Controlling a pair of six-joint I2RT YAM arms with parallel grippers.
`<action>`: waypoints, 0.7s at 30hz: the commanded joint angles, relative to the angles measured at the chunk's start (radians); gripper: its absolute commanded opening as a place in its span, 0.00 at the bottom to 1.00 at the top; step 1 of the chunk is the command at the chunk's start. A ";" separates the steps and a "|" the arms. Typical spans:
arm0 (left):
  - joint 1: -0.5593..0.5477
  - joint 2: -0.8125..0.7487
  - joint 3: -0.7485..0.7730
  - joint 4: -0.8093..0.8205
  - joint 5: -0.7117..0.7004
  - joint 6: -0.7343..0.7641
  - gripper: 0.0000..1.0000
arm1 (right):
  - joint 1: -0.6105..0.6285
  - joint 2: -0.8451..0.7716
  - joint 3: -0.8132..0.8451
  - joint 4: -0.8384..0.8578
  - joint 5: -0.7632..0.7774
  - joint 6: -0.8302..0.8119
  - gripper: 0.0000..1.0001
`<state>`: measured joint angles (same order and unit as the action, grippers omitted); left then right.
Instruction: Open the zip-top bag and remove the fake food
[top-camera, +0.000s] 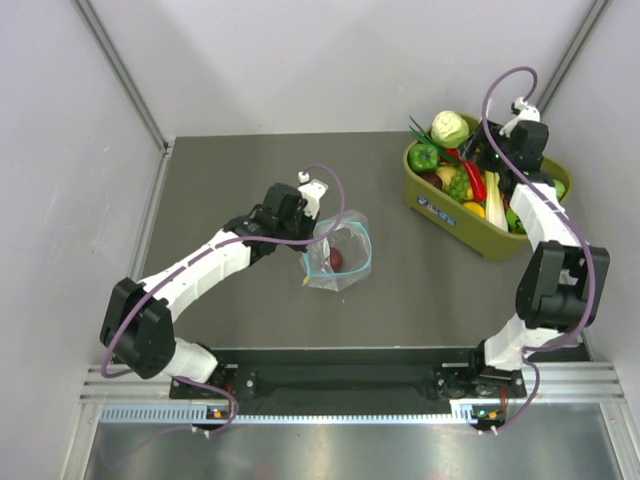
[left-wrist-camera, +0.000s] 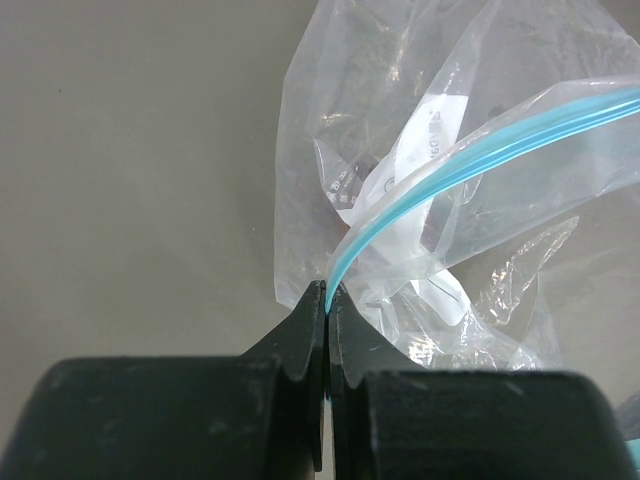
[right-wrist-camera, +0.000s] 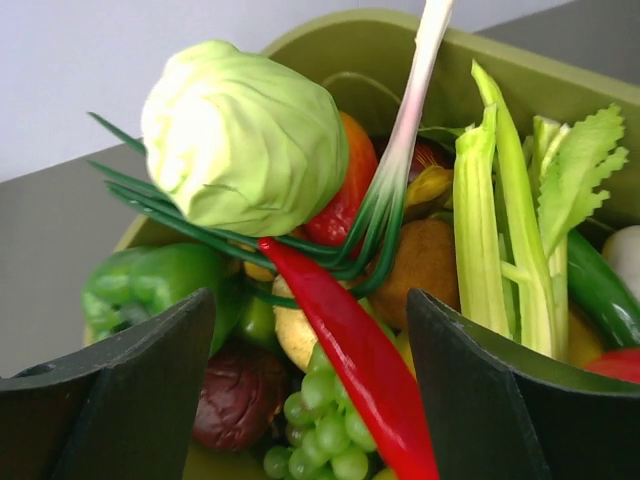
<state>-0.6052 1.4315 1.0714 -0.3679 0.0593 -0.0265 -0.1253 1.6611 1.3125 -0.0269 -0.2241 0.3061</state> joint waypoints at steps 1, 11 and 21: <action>0.001 -0.031 0.021 0.012 0.010 0.005 0.00 | 0.000 -0.119 -0.007 0.042 0.006 -0.018 0.76; 0.001 -0.029 0.021 0.015 0.023 0.005 0.00 | 0.001 -0.444 -0.144 0.065 -0.063 -0.025 0.78; -0.001 -0.046 0.013 0.029 0.040 0.007 0.00 | 0.265 -0.624 -0.211 -0.038 -0.254 -0.030 0.72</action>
<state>-0.6052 1.4277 1.0714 -0.3668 0.0769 -0.0265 0.0280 1.0588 1.1320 -0.0322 -0.3641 0.2829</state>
